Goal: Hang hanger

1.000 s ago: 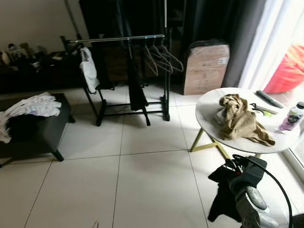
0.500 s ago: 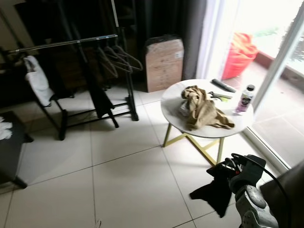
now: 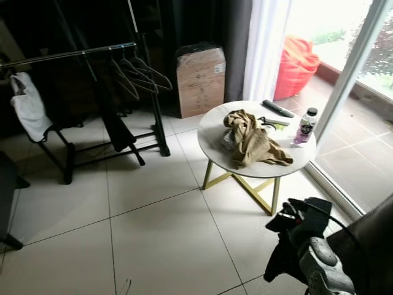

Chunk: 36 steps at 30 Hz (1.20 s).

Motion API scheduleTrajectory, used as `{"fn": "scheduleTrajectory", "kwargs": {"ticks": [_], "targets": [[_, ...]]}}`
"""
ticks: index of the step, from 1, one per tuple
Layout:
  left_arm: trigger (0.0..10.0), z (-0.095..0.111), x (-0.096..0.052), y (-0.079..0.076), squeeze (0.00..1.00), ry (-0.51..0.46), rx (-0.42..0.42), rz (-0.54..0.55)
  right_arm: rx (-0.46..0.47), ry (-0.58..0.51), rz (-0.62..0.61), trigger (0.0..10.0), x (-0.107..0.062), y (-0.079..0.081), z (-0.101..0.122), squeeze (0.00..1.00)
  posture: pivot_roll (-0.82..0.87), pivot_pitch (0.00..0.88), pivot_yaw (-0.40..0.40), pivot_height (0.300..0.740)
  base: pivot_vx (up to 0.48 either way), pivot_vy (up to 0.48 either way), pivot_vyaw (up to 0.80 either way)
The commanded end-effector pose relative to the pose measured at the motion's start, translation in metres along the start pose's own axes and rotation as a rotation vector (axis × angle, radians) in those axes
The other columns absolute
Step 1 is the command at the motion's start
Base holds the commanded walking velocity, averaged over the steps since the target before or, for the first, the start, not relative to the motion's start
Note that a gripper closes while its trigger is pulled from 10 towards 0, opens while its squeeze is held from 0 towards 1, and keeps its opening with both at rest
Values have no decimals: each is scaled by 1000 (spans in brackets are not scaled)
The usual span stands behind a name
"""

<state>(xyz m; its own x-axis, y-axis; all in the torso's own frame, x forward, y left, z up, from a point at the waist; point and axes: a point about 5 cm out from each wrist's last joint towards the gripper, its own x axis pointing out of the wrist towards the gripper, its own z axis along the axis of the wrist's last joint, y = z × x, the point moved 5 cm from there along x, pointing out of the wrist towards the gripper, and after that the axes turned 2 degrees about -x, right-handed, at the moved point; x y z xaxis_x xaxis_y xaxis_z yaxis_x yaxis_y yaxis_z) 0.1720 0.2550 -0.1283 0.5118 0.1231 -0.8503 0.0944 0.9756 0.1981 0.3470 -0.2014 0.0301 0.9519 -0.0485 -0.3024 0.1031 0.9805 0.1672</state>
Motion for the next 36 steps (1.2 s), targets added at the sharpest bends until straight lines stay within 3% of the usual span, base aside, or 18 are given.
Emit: {"fn": "scheduleTrajectory", "kwargs": {"ticks": [1, 9, 13, 24, 30, 31, 36], "targets": [[10000, -16, -3, 1, 0, 53, 1, 7, -14, -53, 4, 10000, 3, 3, 17, 0, -78, 92, 51, 740, 0, 0, 0], [10000, -22, -4, 2, 0, 66, -5, 7, -23, -51, -5, 10000, 4, 2, 19, 0, -77, 83, 51, 740, 250, 0, 0], [10000, -28, -5, 4, 0, 78, -8, 8, -37, -64, 6, 10000, 4, 5, 24, 0, -78, 78, 52, 740, 362, 0, -716], [10000, -25, -5, 2, 0, 72, -9, 2, -35, -142, 9, 10000, 7, 14, 50, 0, -76, 78, 50, 740, 377, 0, -73], [10000, -25, -5, 2, 0, 74, -8, -2, -41, -191, 9, 10000, 7, 16, 66, 0, -77, 82, 51, 740, 384, 0, 0], [10000, -25, -4, 2, 0, 73, -10, -2, -73, -256, 19, 10000, 7, 23, 88, 0, -80, 85, 51, 740, 386, 0, 0], [10000, -24, -4, 2, 0, 73, -10, -3, -84, -309, 37, 10000, 8, 30, 105, 0, -79, 86, 53, 740, 384, 0, 0]]}}
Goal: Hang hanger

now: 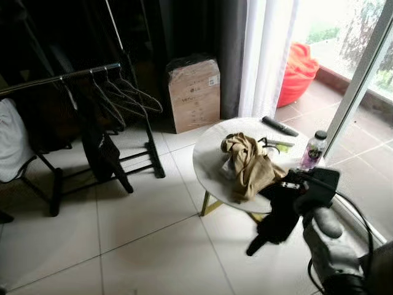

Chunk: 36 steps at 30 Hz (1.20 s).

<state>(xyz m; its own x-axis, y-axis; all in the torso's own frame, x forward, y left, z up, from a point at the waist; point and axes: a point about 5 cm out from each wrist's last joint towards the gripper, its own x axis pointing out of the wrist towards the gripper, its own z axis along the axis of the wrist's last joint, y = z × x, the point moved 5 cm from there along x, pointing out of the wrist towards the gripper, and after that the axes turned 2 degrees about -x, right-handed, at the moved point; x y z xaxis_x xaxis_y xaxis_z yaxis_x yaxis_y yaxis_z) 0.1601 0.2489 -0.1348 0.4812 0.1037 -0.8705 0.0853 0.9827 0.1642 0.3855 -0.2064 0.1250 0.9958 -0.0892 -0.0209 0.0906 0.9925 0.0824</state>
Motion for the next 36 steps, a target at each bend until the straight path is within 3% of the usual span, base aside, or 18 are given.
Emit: {"fn": "scheduleTrajectory", "kwargs": {"ticks": [1, 3, 5, 11, 15, 16, 20, 25, 34, 35, 36], "targets": [[10000, -11, -3, 10, 0, 39, 13, 22, 10, -46, 50, 10000, 5, 19, 14, 0, -82, 86, 54, 740, 382, 0, 0], [10000, -11, -3, 10, 0, 39, 13, 22, -4, -61, 61, 10000, 7, 22, 20, 0, -80, 86, 54, 740, 382, 0, 0], [10000, -11, -3, 11, 0, 39, 12, 22, -11, -139, 111, 10000, 12, 36, 46, 0, -80, 87, 55, 740, 386, 0, 0], [10000, -11, -3, 11, 0, 40, 12, 20, -20, -161, 171, 10000, 17, 50, 61, 0, -82, 90, 56, 740, 385, 0, 0], [10000, -11, -3, 10, 0, 45, 15, 15, -134, 13, 212, 10000, 20, 60, 22, 0, -78, 95, 56, 740, 366, 0, 0], [10000, -11, -3, 10, 0, 45, 15, 15, -134, 13, 212, 10000, 20, 60, 22, 0, -78, 95, 56, 740, 311, 0, 0], [10000, -12, -2, 8, 0, 56, 37, 0, -155, 202, 202, 10000, 14, 56, -29, 0, -71, 97, 60, 740, 0, 0, 0], [10000, -13, -2, 7, 0, 59, 40, -3, -105, 267, 228, 10000, 11, 61, -49, 0, -67, 94, 62, 740, 0, 0, 0], [10000, -14, -3, 6, 0, 65, 48, -10, -172, 424, 285, 10000, 5, 65, -79, 0, -56, 85, 62, 740, 0, 0, 0], [10000, -14, -3, 6, 0, 66, 49, -11, -172, 437, 276, 10000, 4, 64, -83, 498, -56, 82, 62, 740, 0, 0, 0], [10000, -14, -3, 6, 0, 67, 50, -12, -170, 447, 272, 10000, 4, 63, -85, 498, -56, 82, 62, 740, 0, 0, 0]]}}
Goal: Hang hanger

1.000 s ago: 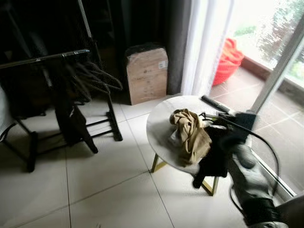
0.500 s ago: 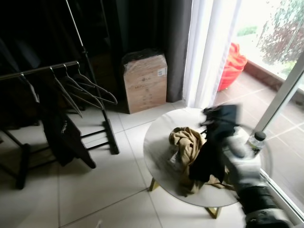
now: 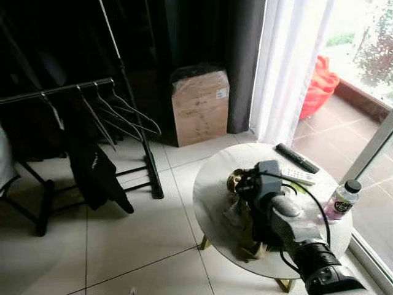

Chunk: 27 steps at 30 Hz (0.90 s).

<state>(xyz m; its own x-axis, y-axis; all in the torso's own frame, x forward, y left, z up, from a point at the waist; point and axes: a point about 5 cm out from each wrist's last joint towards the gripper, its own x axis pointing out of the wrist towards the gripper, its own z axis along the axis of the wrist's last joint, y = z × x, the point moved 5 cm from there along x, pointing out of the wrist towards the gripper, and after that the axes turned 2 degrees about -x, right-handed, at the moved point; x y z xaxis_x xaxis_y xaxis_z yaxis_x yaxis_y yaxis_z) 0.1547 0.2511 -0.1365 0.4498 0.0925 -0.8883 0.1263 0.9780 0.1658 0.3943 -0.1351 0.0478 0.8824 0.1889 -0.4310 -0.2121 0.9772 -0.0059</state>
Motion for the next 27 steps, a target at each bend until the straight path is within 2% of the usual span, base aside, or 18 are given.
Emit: {"fn": "scheduleTrajectory", "kwargs": {"ticks": [1, 2, 7, 8, 9, 10, 11, 12, 16, 17, 18, 19, 21, 23, 27], "targets": [[10000, -9, -1, 4, 0, 33, 13, 5, -7, 22, -8, 10000, 0, -2, -4, 498, -56, 82, 62, 740, 0, 0, 0], [10000, -9, -2, 4, 0, 34, 13, 4, -2, 27, -12, 10000, 1, -2, -6, 1000, -55, 79, 62, 740, 0, 0, 0], [10000, -9, -2, 4, 0, 34, 17, 6, -1, -14, -78, 10000, 4, -13, 7, 1000, -50, 71, 63, 740, 0, 0, 0], [10000, -9, -2, 4, 0, 33, 18, 7, 15, -63, -124, 10000, 5, -21, 23, 1000, -40, 64, 64, 740, 0, 0, 0], [10000, -9, -2, 5, 0, 32, 18, 8, 21, -83, -143, 10000, 5, -25, 29, 1000, -40, 64, 64, 740, 0, 0, 0], [10000, -9, -2, 5, 0, 30, 18, 11, 47, -139, -218, 10000, 4, -37, 47, 1000, -36, 63, 66, 740, 0, 0, 0], [10000, -9, -2, 5, 0, 30, 17, 12, 54, -150, -236, 10000, 3, -40, 51, 1000, -36, 63, 66, 740, 0, 0, 0], [10000, -8, -2, 6, 0, 26, 18, 19, 63, -190, -295, 10000, 1, -49, 66, 1000, -35, 66, 66, 740, 0, 0, 0], [10000, -8, -2, 7, 0, 23, 16, 24, 44, -200, -313, 10000, 1, -51, 74, 1000, -29, 69, 65, 740, 0, 0, 0], [10000, -8, -2, 7, 0, 24, 17, 22, -10, -117, -266, 10000, 6, -42, 59, 1000, -29, 70, 65, 740, 0, 0, 0], [10000, -8, -2, 7, 0, 24, 17, 21, -26, -75, -242, 10000, 8, -37, 51, 1000, -29, 70, 65, 740, 0, 0, 0], [10000, -9, -2, 6, 0, 26, 15, 14, -53, 30, -175, 10000, 10, -25, 27, 1000, -32, 71, 63, 740, 0, 0, 0], [10000, -9, -2, 4, 0, 32, 20, 3, -91, 132, -128, 10000, 9, -16, -2, 1000, -28, 72, 63, 740, 0, 0, 0], [10000, -9, -2, 3, 0, 36, 25, -12, -88, 205, -136, 10000, 6, -14, -29, 1000, -25, 73, 62, 740, 0, 0, 0], [10000, -9, -2, 3, 0, 33, 27, -12, -27, 253, -164, 10000, 1, -17, -48, 1000, -25, 74, 65, 740, 0, 0, 0]]}}
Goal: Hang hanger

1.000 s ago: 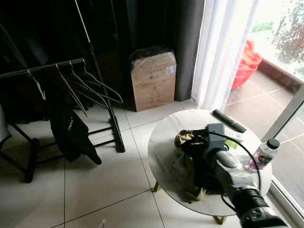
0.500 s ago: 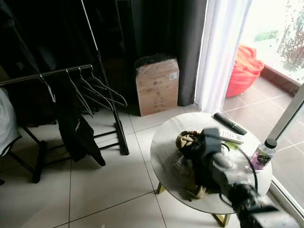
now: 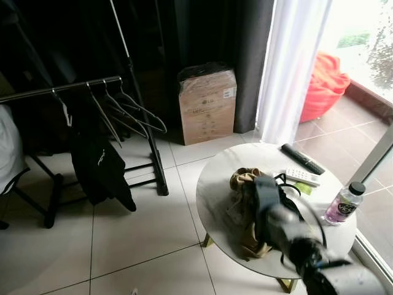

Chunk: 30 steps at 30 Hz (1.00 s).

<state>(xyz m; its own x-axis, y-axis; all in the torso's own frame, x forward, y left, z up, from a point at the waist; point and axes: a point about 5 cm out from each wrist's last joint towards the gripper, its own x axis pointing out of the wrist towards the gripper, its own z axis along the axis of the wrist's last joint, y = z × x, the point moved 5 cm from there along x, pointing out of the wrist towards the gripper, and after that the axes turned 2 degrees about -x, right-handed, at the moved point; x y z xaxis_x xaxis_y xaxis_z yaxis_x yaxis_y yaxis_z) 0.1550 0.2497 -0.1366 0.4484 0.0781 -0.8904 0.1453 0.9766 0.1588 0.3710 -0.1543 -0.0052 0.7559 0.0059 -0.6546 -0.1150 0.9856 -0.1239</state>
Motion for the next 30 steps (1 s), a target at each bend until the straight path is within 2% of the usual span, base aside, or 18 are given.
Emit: {"fn": "scheduleTrajectory", "kwargs": {"ticks": [1, 7, 10, 11, 12, 13, 14, 19, 23, 26, 27, 30], "targets": [[10000, -9, -2, 4, 0, 33, 17, 2, 24, -22, -23, 10000, 0, -5, 10, 1000, -25, 75, 67, 740, 0, 0, 0], [10000, -8, -2, 5, 0, 29, 24, 3, 28, -25, -24, 10000, -1, -7, 13, 1000, -28, 77, 72, 740, 0, 0, 0], [10000, -7, -2, 6, 0, 23, 25, 6, 86, -173, -50, 10000, -4, -14, 46, 1000, -27, 80, 72, 740, 0, 0, 0], [10000, -6, -2, 6, 0, 19, 23, 9, 138, -256, -66, 10000, -8, -20, 63, 1000, -27, 82, 71, 740, 0, 0, 0], [10000, -6, -2, 6, 0, 18, 22, 10, 150, -273, -71, 10000, -8, -21, 66, 1000, -27, 82, 71, 740, 0, 0, 0], [10000, -6, -2, 7, 0, 15, 20, 12, 151, -293, -74, 10000, -9, -22, 69, 176, -28, 86, 70, 740, 0, 0, 0], [10000, -5, -2, 7, 0, 8, 19, 15, 152, -327, -77, 10000, -11, -25, 71, 0, -29, 88, 68, 740, 0, 0, 0], [10000, -3, -2, 7, 0, -6, 3, 30, 187, -371, -74, 10000, -13, -31, 59, 0, -41, 94, 62, 740, 0, 0, 0], [10000, -4, -2, 8, 0, -6, 12, 37, 190, -323, -88, 10000, -13, -34, 12, 0, -57, 96, 60, 740, 0, 0, 739], [10000, -4, -2, 8, 0, -6, 11, 37, 199, -298, -91, 10000, -13, -33, -4, 0, -58, 94, 60, 740, 0, 0, 800], [10000, -3, -2, 8, 0, -7, 14, 38, 225, -271, -93, 10000, -13, -33, -18, 0, -56, 94, 61, 740, 0, 0, 800], [10000, -3, -2, 9, 0, -9, 9, 41, 233, -263, -89, 10000, -14, -31, -26, 0, -58, 93, 59, 740, 0, 0, 800]]}}
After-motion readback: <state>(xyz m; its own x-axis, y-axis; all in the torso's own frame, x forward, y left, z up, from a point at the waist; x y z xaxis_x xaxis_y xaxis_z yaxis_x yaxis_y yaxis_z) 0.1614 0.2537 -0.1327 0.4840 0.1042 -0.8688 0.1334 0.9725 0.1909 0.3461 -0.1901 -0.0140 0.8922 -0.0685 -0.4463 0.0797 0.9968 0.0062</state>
